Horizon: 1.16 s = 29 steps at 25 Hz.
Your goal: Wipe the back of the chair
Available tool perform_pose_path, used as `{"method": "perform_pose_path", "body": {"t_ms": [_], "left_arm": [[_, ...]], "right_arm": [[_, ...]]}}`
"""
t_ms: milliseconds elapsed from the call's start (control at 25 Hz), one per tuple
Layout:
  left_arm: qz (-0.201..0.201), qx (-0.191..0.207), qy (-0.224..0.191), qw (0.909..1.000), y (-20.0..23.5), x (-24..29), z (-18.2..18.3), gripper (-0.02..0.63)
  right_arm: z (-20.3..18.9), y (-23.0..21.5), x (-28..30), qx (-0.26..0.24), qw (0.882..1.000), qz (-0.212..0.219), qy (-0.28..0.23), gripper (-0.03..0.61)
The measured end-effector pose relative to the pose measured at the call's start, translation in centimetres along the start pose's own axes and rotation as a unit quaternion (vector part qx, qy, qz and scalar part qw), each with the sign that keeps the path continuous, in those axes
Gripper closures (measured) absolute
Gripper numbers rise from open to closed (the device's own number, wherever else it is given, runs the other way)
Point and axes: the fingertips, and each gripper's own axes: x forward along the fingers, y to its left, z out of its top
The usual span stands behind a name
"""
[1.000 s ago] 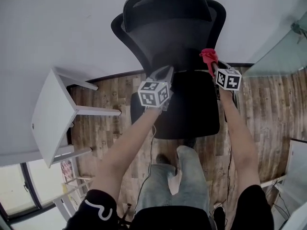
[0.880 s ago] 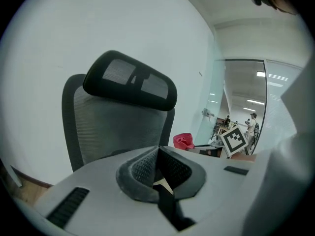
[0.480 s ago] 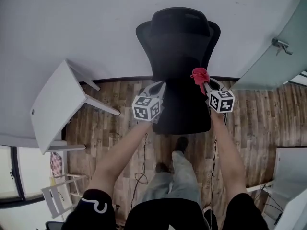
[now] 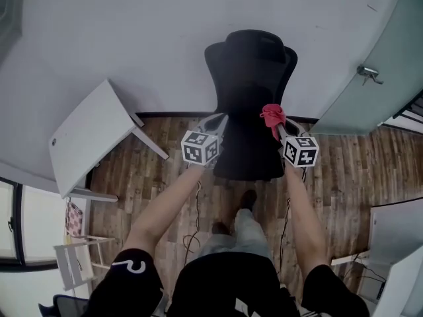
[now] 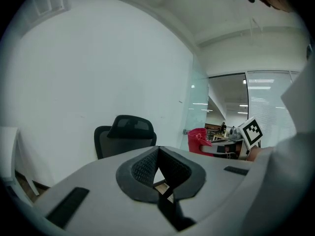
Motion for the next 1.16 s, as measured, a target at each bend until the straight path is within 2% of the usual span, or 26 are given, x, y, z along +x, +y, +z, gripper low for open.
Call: {"method": "perform_pose_path", "body": {"t_ms": [400, 1160], "left_arm": [[-0.013, 0.009, -0.016, 0.9997, -3.5, -5.2, 2.0, 0.589], [-0.007, 0.014, -0.028, 0.9995, -3.4, -8.0, 3.0, 0.589]], "right_arm": [[2.2, 4.6, -4.2, -0.013, 1.0, 0.011, -0.017, 0.514], [3.4, 7.9, -5.0, -0.024, 0.999, 0.032, -0.019, 0.514]]}}
